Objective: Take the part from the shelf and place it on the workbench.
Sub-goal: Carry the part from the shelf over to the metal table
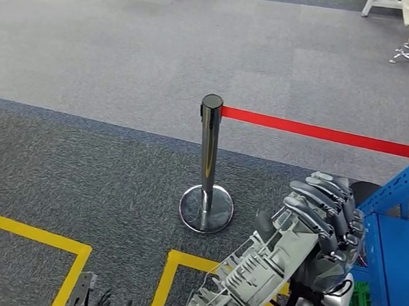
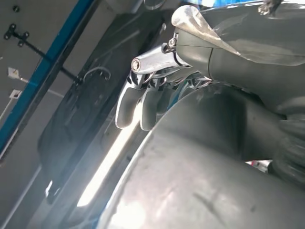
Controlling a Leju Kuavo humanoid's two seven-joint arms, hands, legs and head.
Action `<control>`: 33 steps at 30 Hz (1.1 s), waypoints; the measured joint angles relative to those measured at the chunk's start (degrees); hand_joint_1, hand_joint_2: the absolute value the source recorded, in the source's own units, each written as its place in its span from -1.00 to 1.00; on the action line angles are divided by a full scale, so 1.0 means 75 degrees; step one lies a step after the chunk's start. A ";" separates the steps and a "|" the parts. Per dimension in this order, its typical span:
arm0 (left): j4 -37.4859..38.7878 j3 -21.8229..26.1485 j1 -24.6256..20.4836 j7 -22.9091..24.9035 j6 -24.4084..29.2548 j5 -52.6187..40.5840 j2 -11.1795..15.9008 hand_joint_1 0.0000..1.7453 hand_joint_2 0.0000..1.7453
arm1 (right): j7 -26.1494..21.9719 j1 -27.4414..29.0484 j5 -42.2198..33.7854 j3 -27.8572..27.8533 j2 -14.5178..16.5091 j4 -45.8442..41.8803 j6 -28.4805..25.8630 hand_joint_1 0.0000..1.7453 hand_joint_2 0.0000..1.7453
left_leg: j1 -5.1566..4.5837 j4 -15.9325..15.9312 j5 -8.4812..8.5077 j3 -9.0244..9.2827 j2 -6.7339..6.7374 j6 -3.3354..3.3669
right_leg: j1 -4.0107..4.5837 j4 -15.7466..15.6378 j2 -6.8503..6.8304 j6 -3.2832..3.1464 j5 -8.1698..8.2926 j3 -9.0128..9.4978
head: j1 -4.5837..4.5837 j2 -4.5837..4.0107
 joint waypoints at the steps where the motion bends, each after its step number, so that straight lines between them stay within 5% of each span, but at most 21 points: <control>1: 0.0000 0.0000 0.0006 0.0000 0.0000 0.0000 0.0001 -1.00 1.00 | 0.0000 0.0002 -0.0001 -0.0001 0.0000 0.0000 0.0000 -0.10 1.00 | -0.0002 -0.0406 0.0257 0.0210 0.0051 0.0014 | 0.0003 0.0000 -0.0095 0.0010 -0.0025 0.0034 | -0.0001 0.0000; 3: -0.0001 0.0000 -0.0005 0.0000 0.0001 0.0000 0.0012 -1.00 1.00 | 0.0000 0.0004 -0.0001 -0.0003 0.0000 0.0000 0.0000 -0.10 1.00 | -0.0075 -0.1447 0.0656 0.0756 0.0397 0.0083 | 0.0025 0.0001 -0.0269 0.0052 -0.0084 0.0108 | 0.0001 0.0000; 5: -0.0001 0.0000 -0.0030 -0.0002 0.0001 0.0000 0.0024 -1.00 1.00 | 0.0000 0.0007 0.0001 -0.0004 0.0000 0.0000 0.0000 -0.10 1.00 | -0.0171 -0.1954 0.0725 0.1001 0.0664 0.0168 | 0.0060 -0.0002 -0.0430 0.0117 -0.0132 0.0147 | 0.0009 0.0001; 8: 0.0000 -0.0001 -0.0005 -0.0006 -0.0008 -0.0001 0.0030 -1.00 1.00 | 0.0001 0.0003 0.0015 -0.0007 0.0000 0.0000 0.0000 -0.10 1.00 | -0.0185 -0.2051 0.0728 0.1020 0.0455 0.0289 | 0.0066 -0.0018 -0.0583 0.0242 -0.0211 0.0210 | 0.0017 0.0002; 10: 0.0000 -0.0001 -0.0008 -0.0007 -0.0017 -0.0007 0.0028 -1.00 1.00 | -0.0007 0.0012 0.0020 -0.0016 0.0000 -0.0001 -0.0001 -0.10 1.00 | -0.0128 -0.2138 0.0770 0.1085 0.0269 0.0388 | 0.0044 0.0356 -0.0220 0.0311 -0.0470 0.0061 | 0.0052 0.0002; 12: 0.0000 0.0000 -0.0037 -0.0009 -0.0020 -0.0023 0.0027 -1.00 1.00 | -0.0024 0.0058 0.0012 -0.0030 -0.0001 -0.0001 -0.0003 -0.10 1.00 | -0.0098 -0.2156 0.0787 0.1098 0.0075 0.0445 | 0.0028 0.1328 0.0229 0.0335 -0.0893 -0.0448 | 0.0096 0.0002; 14: 0.0000 -0.0001 -0.0039 -0.0007 -0.0020 -0.0044 0.0020 -1.00 1.00 | -0.0039 0.0122 -0.0007 -0.0039 -0.0003 0.0000 -0.0003 -0.10 1.00 | -0.0094 -0.2151 0.0785 0.1103 -0.0151 0.0457 | 0.0029 0.2114 0.0343 0.0355 -0.1047 -0.0948 | 0.0107 0.0002; 16: 0.0000 -0.0001 -0.0032 -0.0002 -0.0020 -0.0056 0.0015 -1.00 1.00 | -0.0061 0.0165 -0.0025 -0.0057 -0.0003 0.0000 -0.0003 -0.10 1.00 | -0.0081 -0.2140 0.0771 0.1129 -0.0391 0.0442 | 0.0019 0.1798 0.0391 0.0357 -0.0603 -0.0948 | 0.0108 0.0001; 18: 0.0000 -0.0001 -0.0035 0.0004 -0.0020 -0.0063 0.0014 -1.00 1.00 | -0.0094 0.0188 -0.0038 -0.0087 -0.0003 0.0000 -0.0003 -0.10 1.00 | -0.0072 -0.2109 0.0739 0.1143 -0.0613 0.0391 | -0.0027 0.0772 0.0669 0.0349 -0.0019 -0.0562 | 0.0111 0.0001; 19: 0.0000 -0.0003 -0.0041 0.0006 -0.0022 -0.0068 0.0014 -1.00 1.00 | -0.0111 0.0200 -0.0043 -0.0100 -0.0003 -0.0004 -0.0003 -0.10 1.00 | -0.0071 -0.2080 0.0728 0.1119 -0.0712 0.0354 | -0.0055 0.0366 0.0830 0.0330 0.0108 -0.0374 | 0.0109 0.0001; 21: 0.0000 -0.0012 -0.0036 0.0008 -0.0030 -0.0083 0.0007 -1.00 1.00 | -0.0135 0.0244 -0.0041 -0.0125 -0.0003 -0.0011 -0.0003 -0.10 1.00 | -0.0058 -0.2052 0.0741 0.1041 -0.0880 0.0267 | -0.0069 0.0072 0.0992 0.0266 0.0082 -0.0212 | 0.0106 0.0001; 23: 0.0002 -0.0029 0.0003 0.0009 -0.0034 -0.0093 -0.0004 -1.00 1.00 | -0.0157 0.0274 -0.0038 -0.0146 -0.0002 -0.0015 -0.0003 -0.10 1.00 | -0.0028 -0.2037 0.0744 0.0990 -0.0969 0.0188 | -0.0058 0.0028 0.0836 0.0179 0.0078 -0.0164 | 0.0104 0.0001; 25: 0.0005 -0.0047 0.0022 0.0011 -0.0031 -0.0093 -0.0015 -1.00 1.00 | -0.0171 0.0289 -0.0042 -0.0162 -0.0001 -0.0017 -0.0002 -0.10 1.00 | -0.0043 -0.1721 0.0537 0.0849 -0.0657 0.0117 | -0.0068 -0.0006 0.0636 0.0095 0.0075 -0.0112 | 0.0064 0.0001; 27: 0.0006 -0.0057 -0.0005 0.0006 -0.0029 -0.0085 -0.0033 -1.00 1.00 | -0.0170 0.0314 -0.0042 -0.0176 0.0000 -0.0020 -0.0002 -0.10 1.00 | -0.0037 -0.0866 0.0107 0.0459 -0.0201 0.0048 | -0.0053 -0.0020 0.0397 0.0031 0.0045 -0.0064 | 0.0024 0.0001; 29: 0.0006 -0.0060 -0.0022 -0.0004 -0.0031 -0.0068 -0.0046 -1.00 1.00 | -0.0162 0.0322 -0.0036 -0.0187 0.0000 -0.0020 -0.0002 -0.10 1.00 | -0.0001 -0.0095 -0.0148 0.0091 -0.0044 0.0009 | -0.0031 -0.0019 0.0158 0.0001 0.0006 -0.0031 | 0.0022 0.0001; 31: 0.0006 -0.0062 -0.0014 -0.0015 -0.0035 -0.0053 -0.0047 -1.00 1.00 | -0.0154 0.0317 -0.0032 -0.0193 0.0000 -0.0018 -0.0001 -0.10 1.00 | 0.0011 -0.0254 0.0108 0.0170 0.0003 0.0014 | -0.0027 -0.0018 -0.0041 0.0004 -0.0036 0.0011 | 0.0019 0.0001; 33: 0.0006 -0.0063 -0.0013 -0.0030 -0.0039 -0.0047 -0.0044 -1.00 1.00 | -0.0132 0.0309 -0.0031 -0.0197 0.0000 -0.0019 -0.0001 -0.10 1.00 | -0.0033 -0.1174 0.0593 0.0640 0.0252 0.0076 | -0.0019 -0.0021 -0.0220 0.0035 -0.0089 0.0085 | 0.0020 0.0001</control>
